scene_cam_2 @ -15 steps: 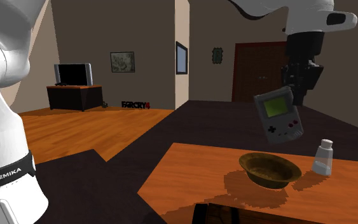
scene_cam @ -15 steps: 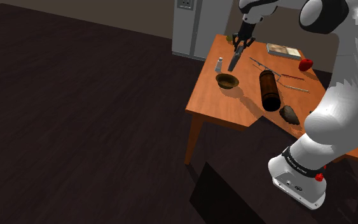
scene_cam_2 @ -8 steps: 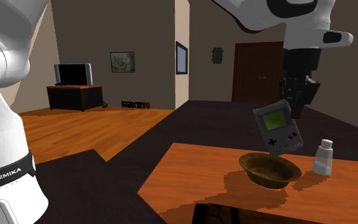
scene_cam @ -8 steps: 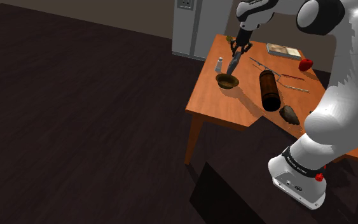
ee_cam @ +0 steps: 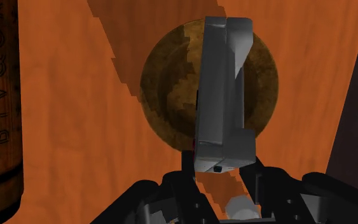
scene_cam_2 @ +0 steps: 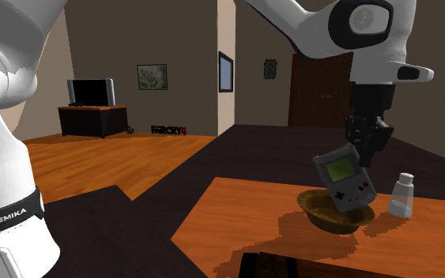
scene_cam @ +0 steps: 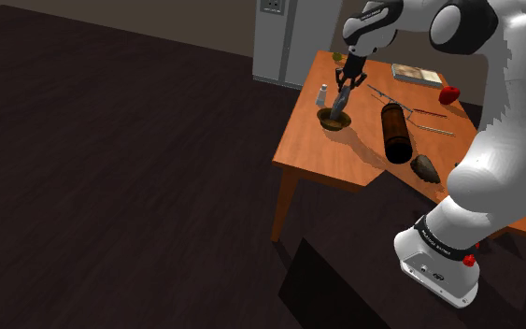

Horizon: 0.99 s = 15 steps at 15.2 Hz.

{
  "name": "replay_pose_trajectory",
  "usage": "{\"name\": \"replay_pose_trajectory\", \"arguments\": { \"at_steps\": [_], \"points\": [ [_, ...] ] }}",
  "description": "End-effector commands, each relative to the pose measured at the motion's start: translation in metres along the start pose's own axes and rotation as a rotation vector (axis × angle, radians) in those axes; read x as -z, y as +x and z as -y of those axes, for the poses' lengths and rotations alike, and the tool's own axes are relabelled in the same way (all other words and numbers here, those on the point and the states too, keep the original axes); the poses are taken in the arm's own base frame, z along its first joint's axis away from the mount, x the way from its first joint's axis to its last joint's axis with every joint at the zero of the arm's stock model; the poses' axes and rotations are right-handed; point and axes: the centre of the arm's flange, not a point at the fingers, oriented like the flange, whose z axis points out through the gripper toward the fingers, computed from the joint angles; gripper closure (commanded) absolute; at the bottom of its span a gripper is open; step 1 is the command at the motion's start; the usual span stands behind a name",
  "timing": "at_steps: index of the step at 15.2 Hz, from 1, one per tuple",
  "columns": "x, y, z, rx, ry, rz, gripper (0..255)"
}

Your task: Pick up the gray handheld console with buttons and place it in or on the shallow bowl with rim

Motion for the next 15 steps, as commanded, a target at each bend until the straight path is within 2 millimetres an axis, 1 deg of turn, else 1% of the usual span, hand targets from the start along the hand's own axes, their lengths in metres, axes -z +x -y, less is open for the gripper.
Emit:
{"name": "replay_pose_trajectory", "arguments": {
  "at_steps": [1,8,9,14,15],
  "points": [
    [-0.006,0.0,-0.001,0.0,0.0,-0.001,255],
    [-0.006,0.0,-0.001,0.0,0.0,-0.001,255],
    [-0.006,0.0,-0.001,0.0,0.0,-0.001,0],
    [-0.006,0.0,-0.001,0.0,0.0,-0.001,0],
    [0.007,0.0,-0.001,0.0,0.0,-0.001,0]
  ]
}}
